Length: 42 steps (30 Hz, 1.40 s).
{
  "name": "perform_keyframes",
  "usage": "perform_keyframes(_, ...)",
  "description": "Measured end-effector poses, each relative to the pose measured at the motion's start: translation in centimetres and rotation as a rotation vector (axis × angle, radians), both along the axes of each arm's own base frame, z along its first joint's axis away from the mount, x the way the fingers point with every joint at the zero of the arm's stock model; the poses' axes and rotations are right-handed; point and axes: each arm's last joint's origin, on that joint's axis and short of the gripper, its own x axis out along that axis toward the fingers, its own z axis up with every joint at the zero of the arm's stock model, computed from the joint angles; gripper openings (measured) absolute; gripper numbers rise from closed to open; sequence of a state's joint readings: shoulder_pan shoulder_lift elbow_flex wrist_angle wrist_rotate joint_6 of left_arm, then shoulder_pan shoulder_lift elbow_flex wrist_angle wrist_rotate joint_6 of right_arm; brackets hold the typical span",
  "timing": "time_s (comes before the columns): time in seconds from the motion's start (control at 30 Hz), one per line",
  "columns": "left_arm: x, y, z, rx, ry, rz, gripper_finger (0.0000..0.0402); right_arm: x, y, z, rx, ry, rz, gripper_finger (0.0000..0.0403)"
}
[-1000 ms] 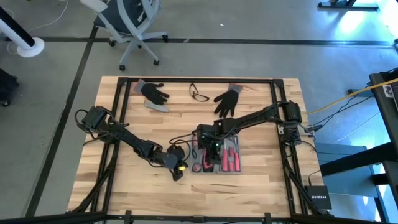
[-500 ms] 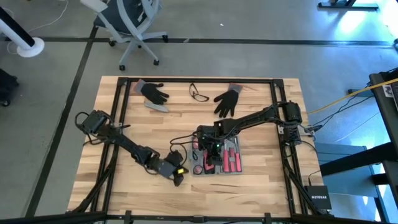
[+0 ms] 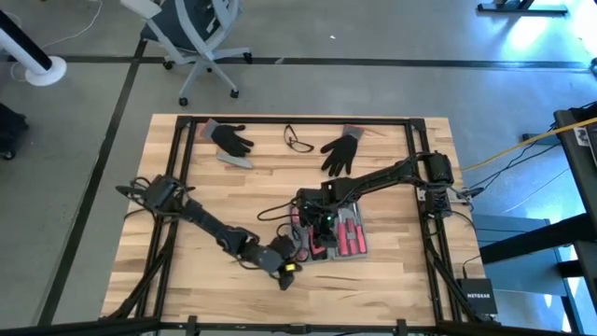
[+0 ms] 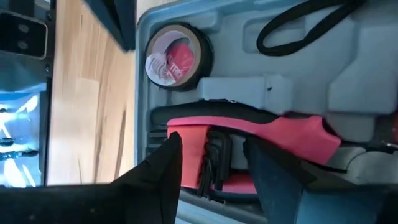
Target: Prefit tool cases
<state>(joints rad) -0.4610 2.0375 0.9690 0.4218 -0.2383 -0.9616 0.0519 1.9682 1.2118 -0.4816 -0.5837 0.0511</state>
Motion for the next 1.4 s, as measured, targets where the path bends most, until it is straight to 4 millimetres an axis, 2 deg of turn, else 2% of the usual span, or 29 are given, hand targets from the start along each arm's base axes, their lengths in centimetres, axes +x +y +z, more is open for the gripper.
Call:
perform_keyframes(0.1,1.3,0.4,-0.3,0.024,-0.006,-0.013,0.0000,-0.2,-0.1,0.0,-0.019,0.017,0.004,0.0170)
perform_keyframes(0.2,1.6,0.8,-0.2,0.043,-0.011,-0.024,0.0000,-0.3,-0.1,0.0,-0.023,0.029,0.007,0.0170)
perform_keyframes(0.33,1.5,0.9,-0.4,0.057,0.012,-0.028,0.0000,-0.4,-0.1,0.0,-0.028,0.028,0.014,0.0170)
perform_keyframes(0.6,0.4,1.4,-1.6,0.127,0.180,0.025,0.0000,-0.9,-0.2,-0.1,-0.038,0.064,0.040,0.0170)
perform_keyframes(0.9,0.3,1.5,-1.6,0.128,0.170,0.135,0.0000,-1.1,0.1,-0.2,0.027,0.088,0.065,0.0170)
perform_keyframes(1.1,0.6,2.5,-1.6,0.128,0.172,0.177,0.0000,-1.2,0.7,-0.2,-0.047,0.038,0.146,0.0169)
perform_keyframes(1.23,0.6,2.8,-1.7,0.137,0.177,0.215,0.0000,-1.3,1.6,-0.8,-0.087,0.032,0.192,0.0138)
perform_keyframes(1.4,0.4,2.7,-1.7,0.145,0.175,0.258,0.0000,-1.3,2.2,-1.7,-0.073,0.053,0.212,0.0039)
